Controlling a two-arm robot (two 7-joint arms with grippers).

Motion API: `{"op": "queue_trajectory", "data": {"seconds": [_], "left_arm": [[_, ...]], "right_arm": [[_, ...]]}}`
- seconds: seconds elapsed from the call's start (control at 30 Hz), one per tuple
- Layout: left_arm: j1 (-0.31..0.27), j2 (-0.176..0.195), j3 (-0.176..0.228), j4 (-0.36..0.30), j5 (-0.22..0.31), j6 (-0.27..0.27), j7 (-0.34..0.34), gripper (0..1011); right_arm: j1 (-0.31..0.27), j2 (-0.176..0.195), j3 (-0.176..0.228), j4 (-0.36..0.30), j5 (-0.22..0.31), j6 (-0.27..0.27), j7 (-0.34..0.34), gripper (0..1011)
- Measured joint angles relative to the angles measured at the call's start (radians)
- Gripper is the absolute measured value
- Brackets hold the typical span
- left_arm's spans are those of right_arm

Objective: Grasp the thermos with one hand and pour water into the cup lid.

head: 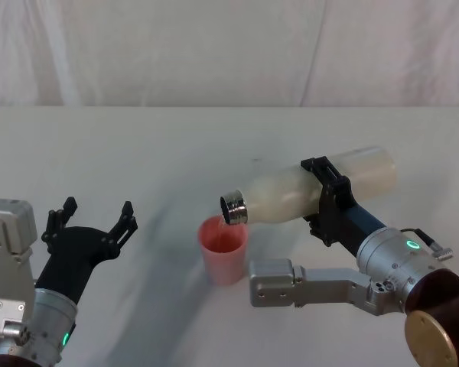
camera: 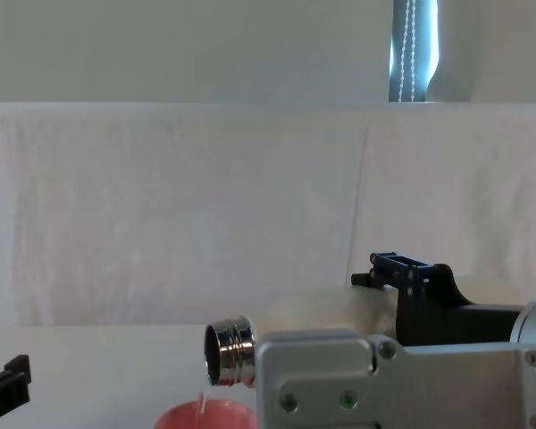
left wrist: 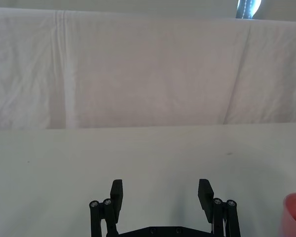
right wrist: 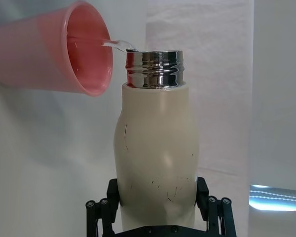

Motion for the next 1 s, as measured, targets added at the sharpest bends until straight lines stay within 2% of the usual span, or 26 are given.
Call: {"op": "queue_trajectory", "data": {"seconds": [1.0], "left_arm": [[0.000, 0.000, 0.000, 0.000, 0.000, 0.000, 0.000, 1001]], "right_arm": [[0.009, -0.001, -0.002, 0.001, -0.002, 0.000, 0.006, 952]]}}
